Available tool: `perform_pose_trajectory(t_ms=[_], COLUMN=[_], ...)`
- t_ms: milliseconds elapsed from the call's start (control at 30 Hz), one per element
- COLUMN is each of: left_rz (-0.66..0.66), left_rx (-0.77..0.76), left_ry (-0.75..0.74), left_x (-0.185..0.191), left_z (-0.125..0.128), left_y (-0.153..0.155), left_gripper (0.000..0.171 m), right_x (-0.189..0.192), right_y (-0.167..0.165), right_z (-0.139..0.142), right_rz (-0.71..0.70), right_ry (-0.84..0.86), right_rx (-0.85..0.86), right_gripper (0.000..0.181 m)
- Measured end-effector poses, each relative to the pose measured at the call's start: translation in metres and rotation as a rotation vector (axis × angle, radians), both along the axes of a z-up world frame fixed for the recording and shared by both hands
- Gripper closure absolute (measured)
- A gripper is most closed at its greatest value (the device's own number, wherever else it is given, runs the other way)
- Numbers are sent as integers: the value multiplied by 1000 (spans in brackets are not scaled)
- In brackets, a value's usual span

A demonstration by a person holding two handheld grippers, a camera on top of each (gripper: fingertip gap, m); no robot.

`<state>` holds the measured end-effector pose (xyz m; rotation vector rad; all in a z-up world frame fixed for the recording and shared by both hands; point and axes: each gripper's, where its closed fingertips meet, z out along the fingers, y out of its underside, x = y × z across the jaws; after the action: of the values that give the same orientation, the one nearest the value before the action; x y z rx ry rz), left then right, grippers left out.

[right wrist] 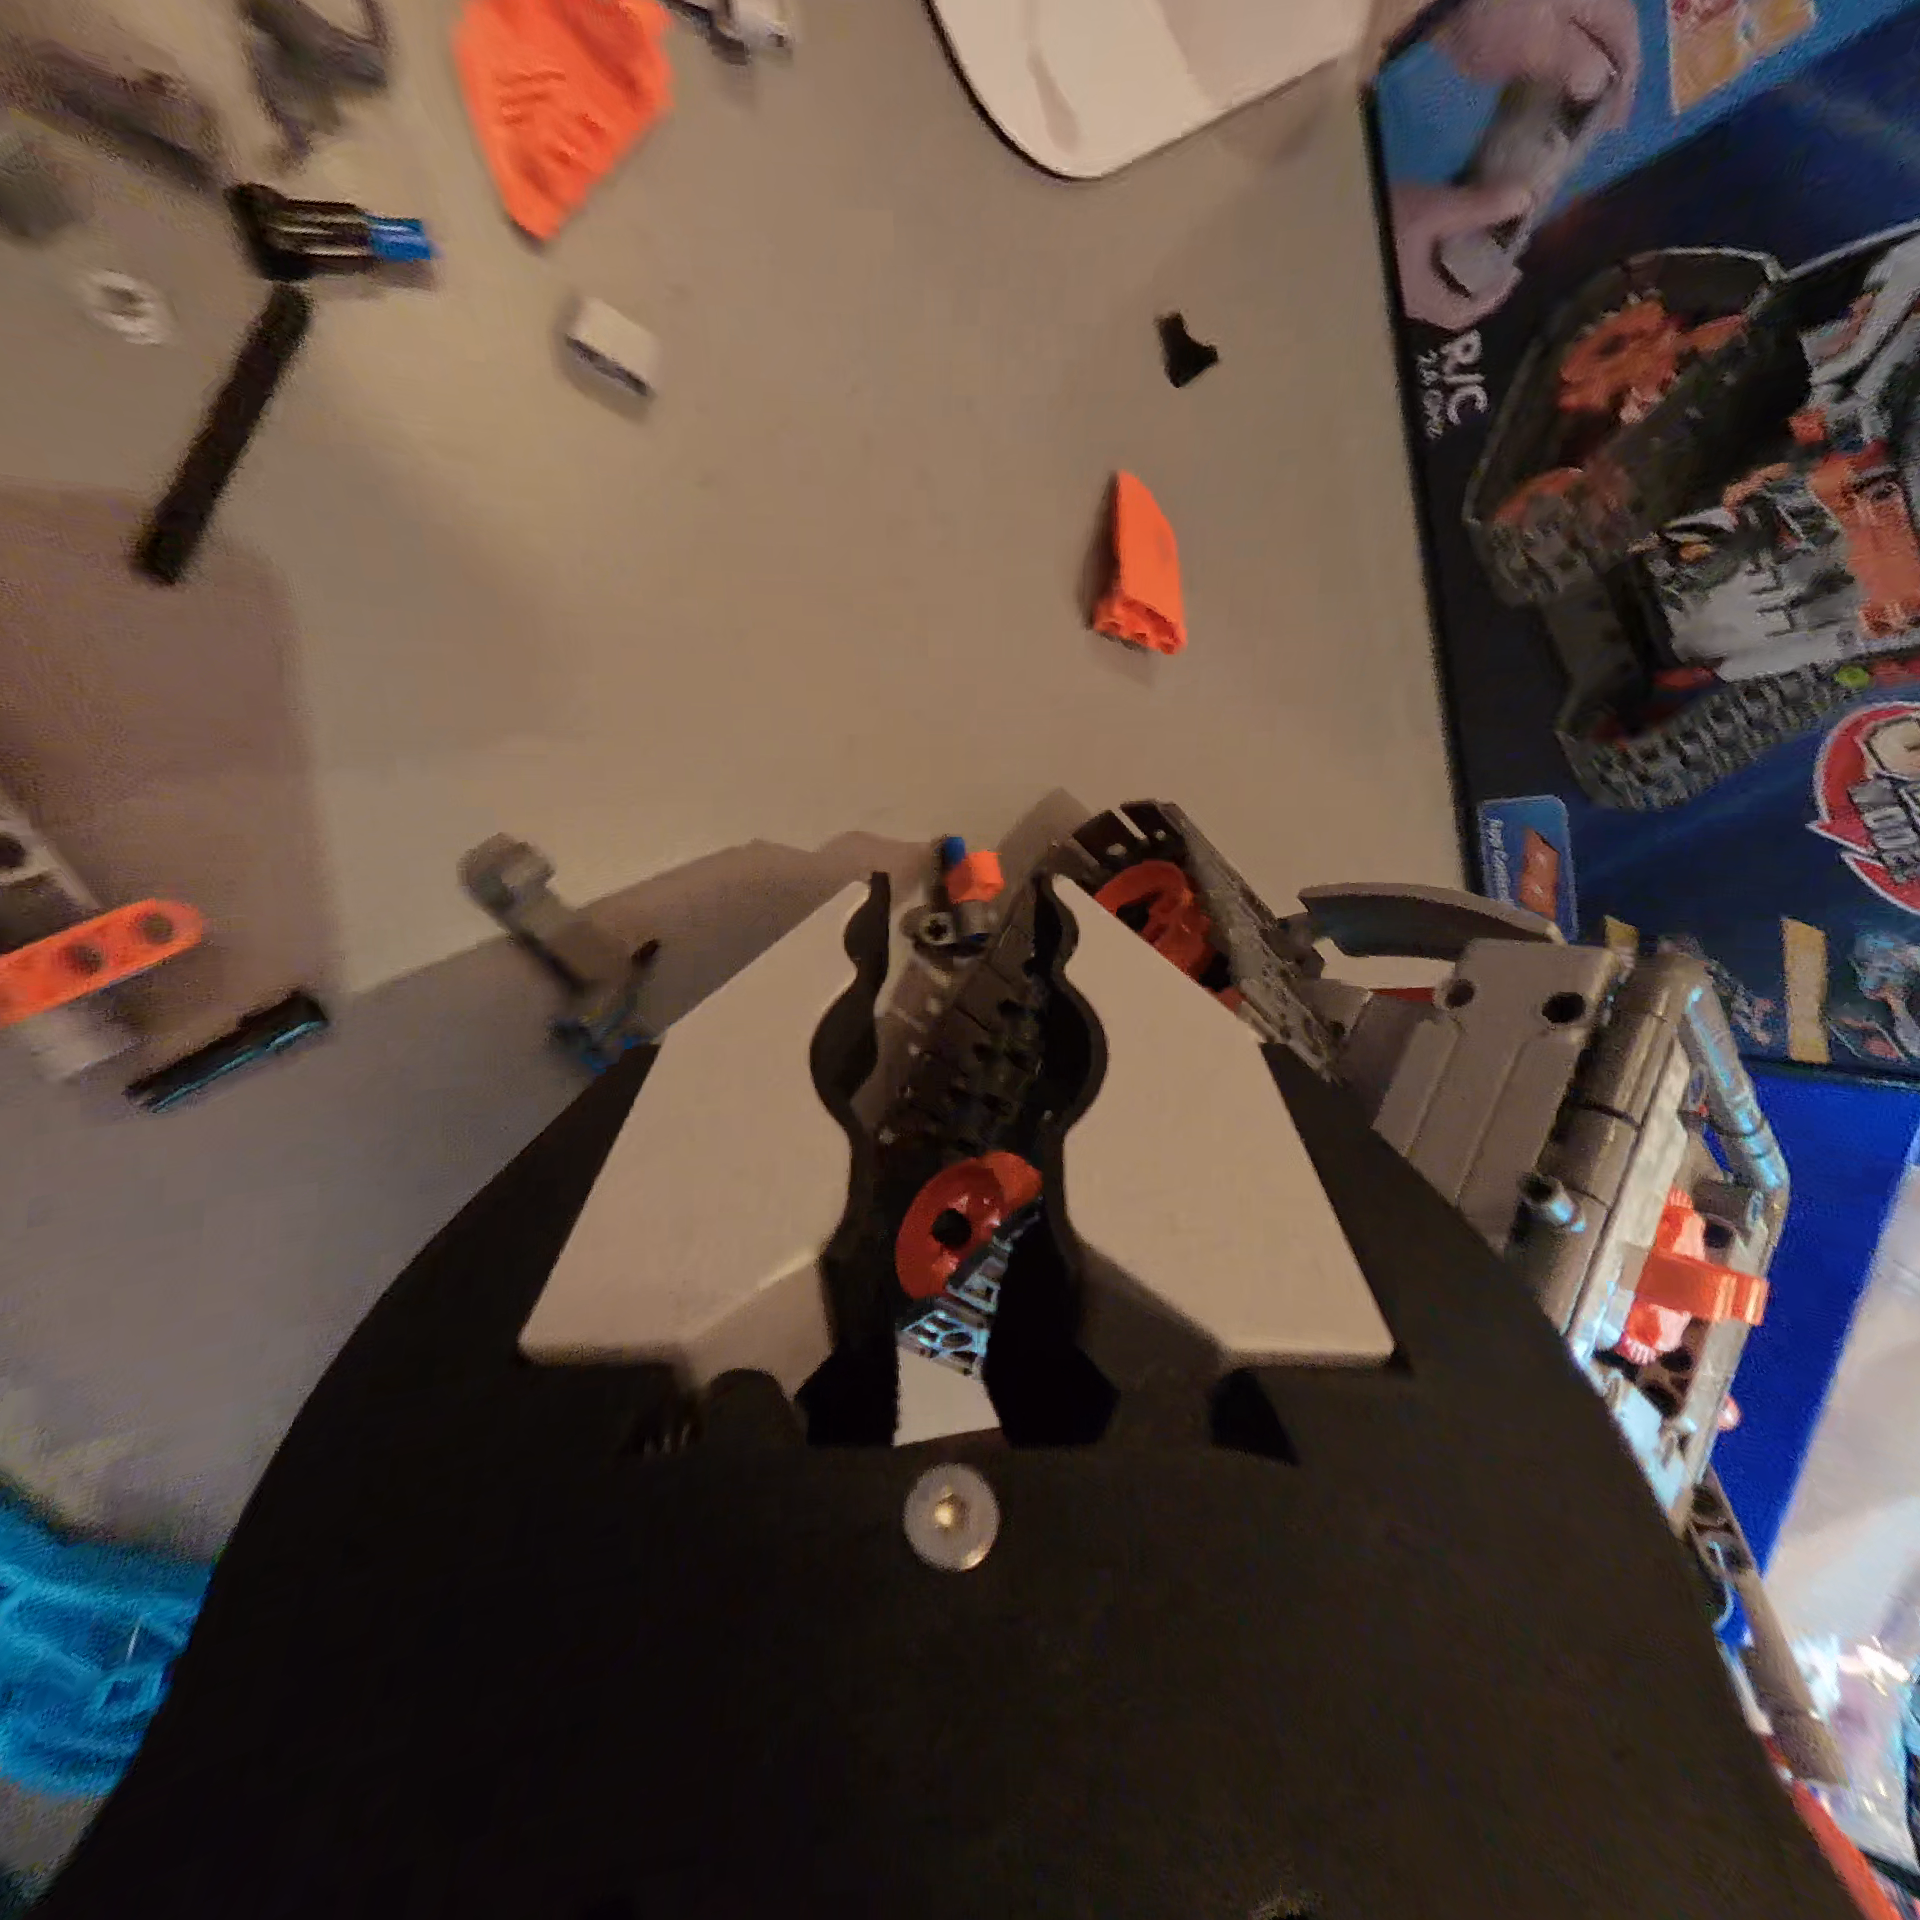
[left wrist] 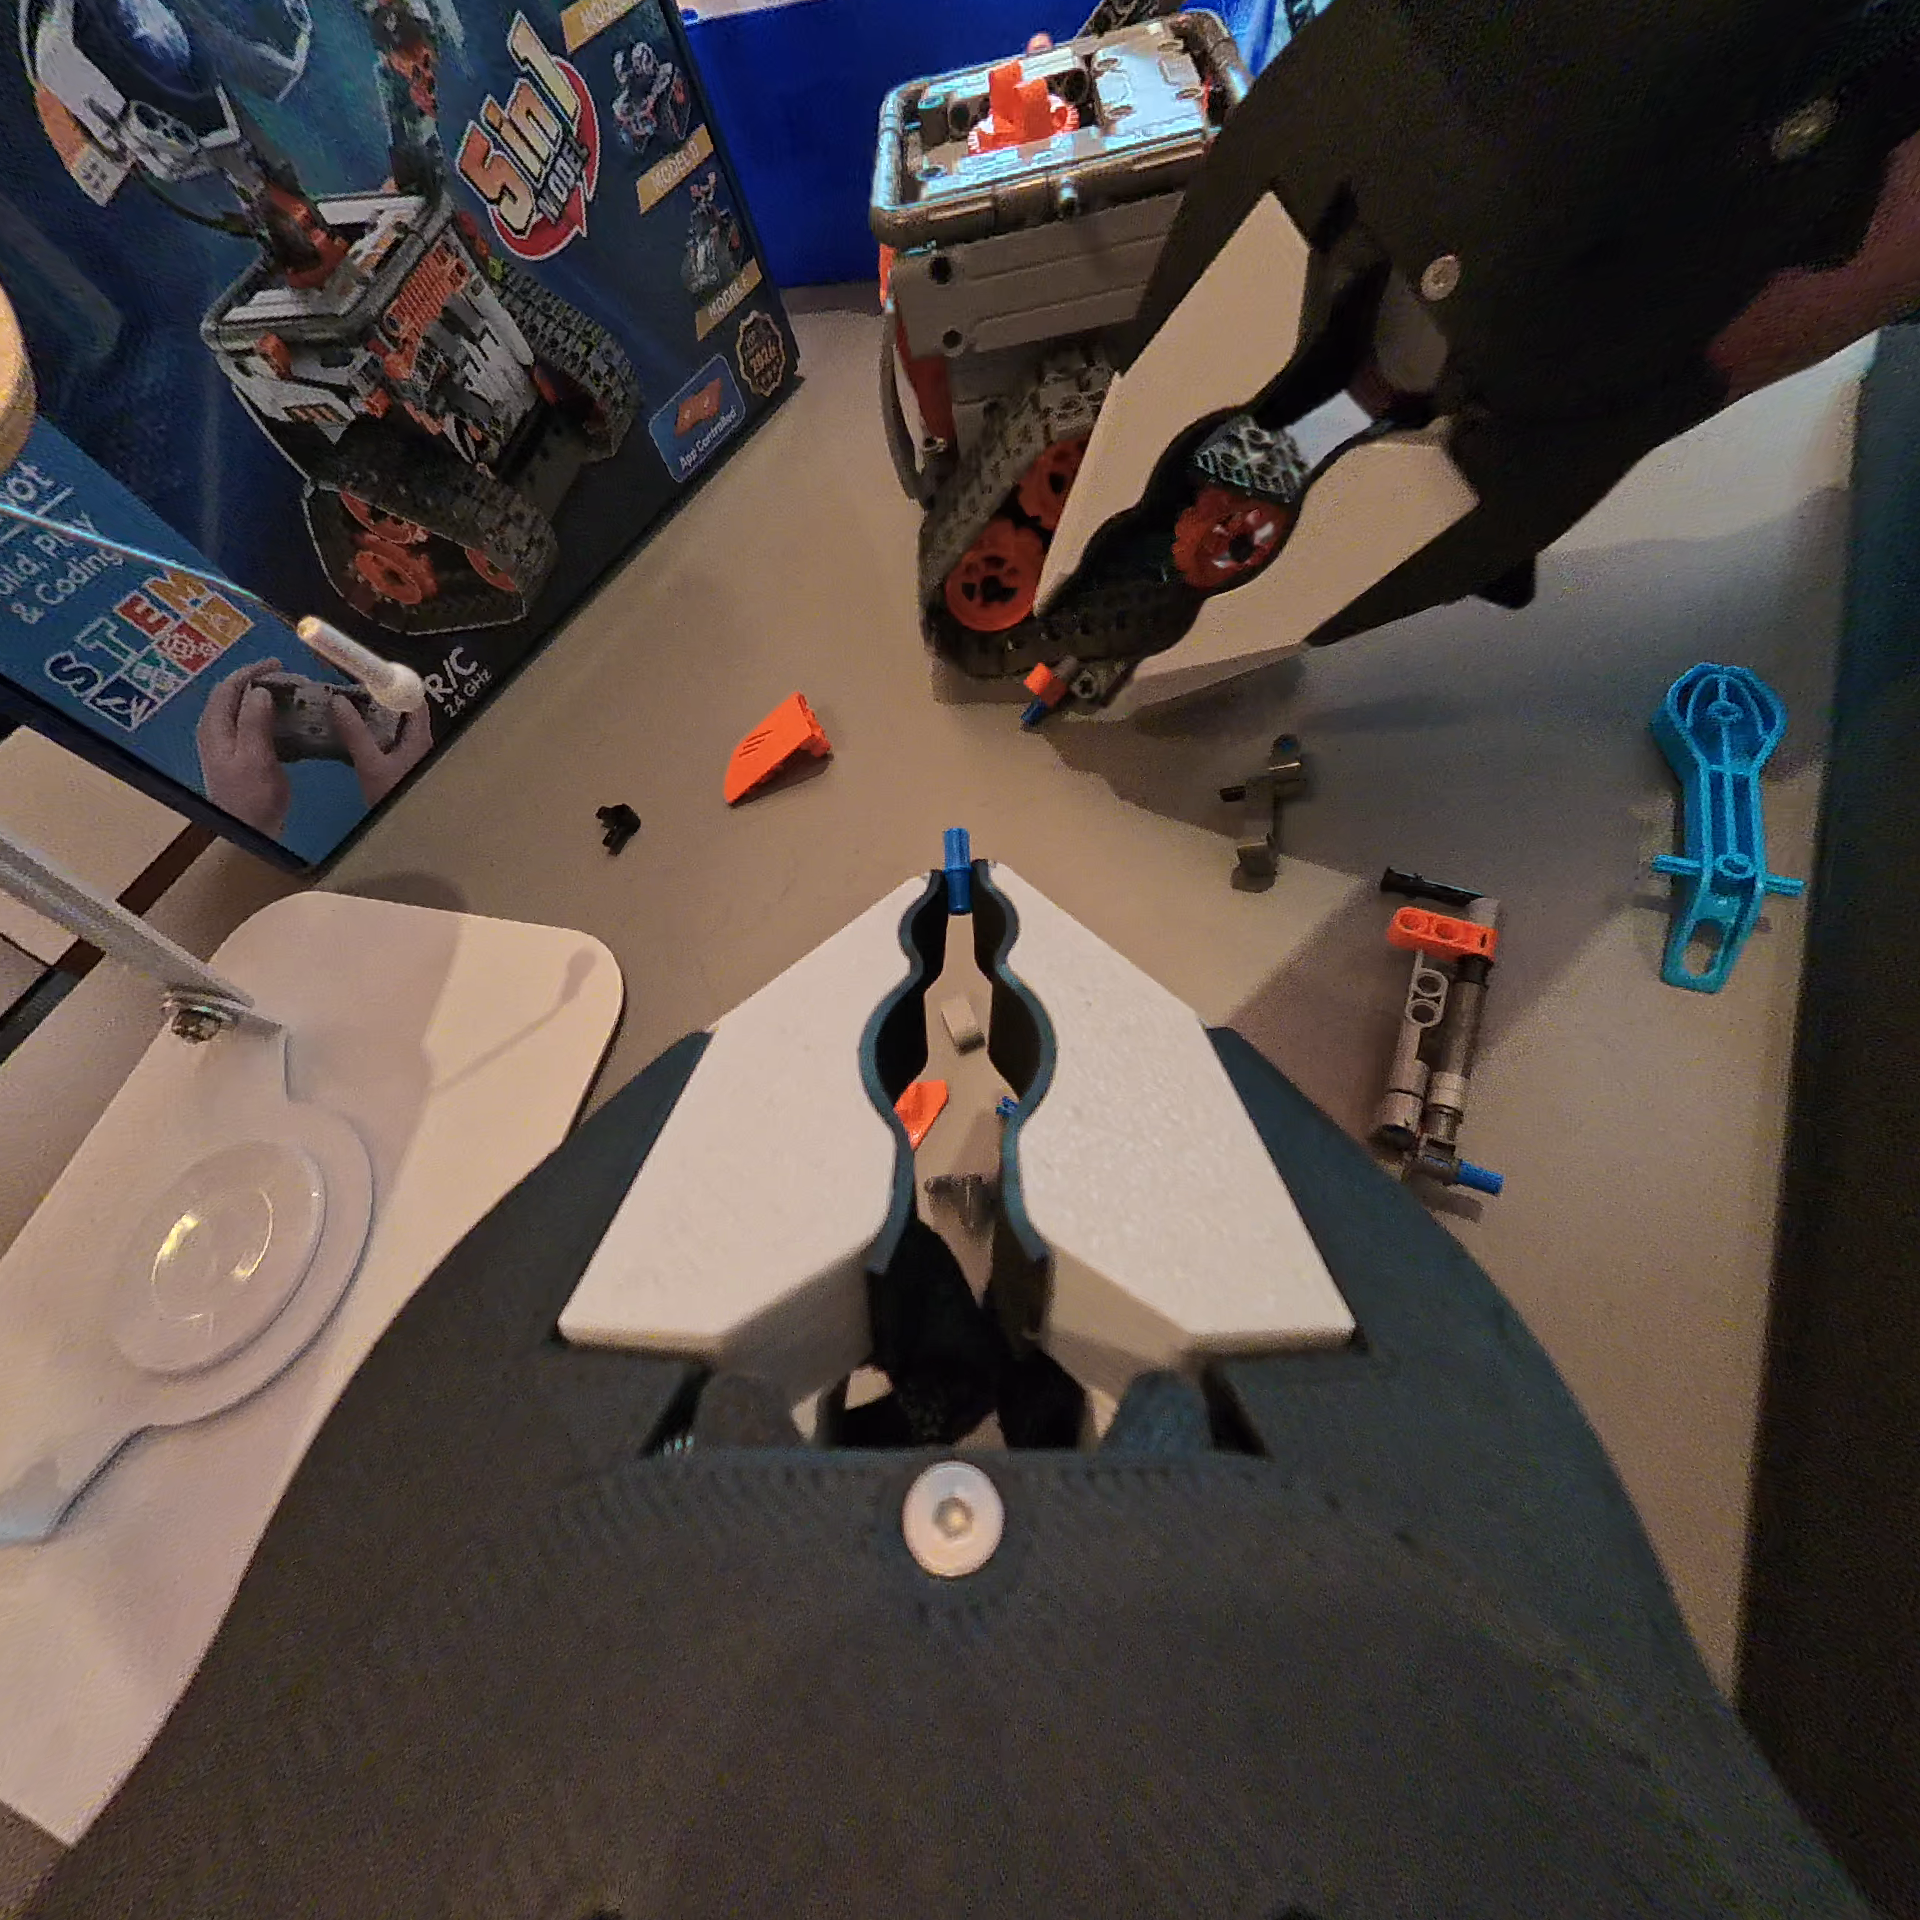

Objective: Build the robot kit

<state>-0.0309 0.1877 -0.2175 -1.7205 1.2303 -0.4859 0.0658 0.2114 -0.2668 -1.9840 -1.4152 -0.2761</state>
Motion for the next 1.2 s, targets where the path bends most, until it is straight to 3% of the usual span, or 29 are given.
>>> perform_pose_trajectory(t_ms=[133,300,633,1033,1200], left_rz=[-17,-40,-54,-48,-54], left_rx=[39,36,23,16,9], left_ry=[19,7,18,21,28], left_x=[-2,0,4,2,4], left_z=[3,8,4,1,-2], left_y=[-5,-12,-15,-14,-15], left_gripper=[169,169,169,169,169], right_x=[1,2,8,7,0], right_y=[3,-3,6,13,7], right_z=[-4,-8,-14,-22,-22], right_rz=[-26,-11,-119,-133,-109], right_ry=[-29,-44,-103,-191,-112], right_rx=[5,-31,-59,-132,-173], right_gripper=[172,152,148,165,176])
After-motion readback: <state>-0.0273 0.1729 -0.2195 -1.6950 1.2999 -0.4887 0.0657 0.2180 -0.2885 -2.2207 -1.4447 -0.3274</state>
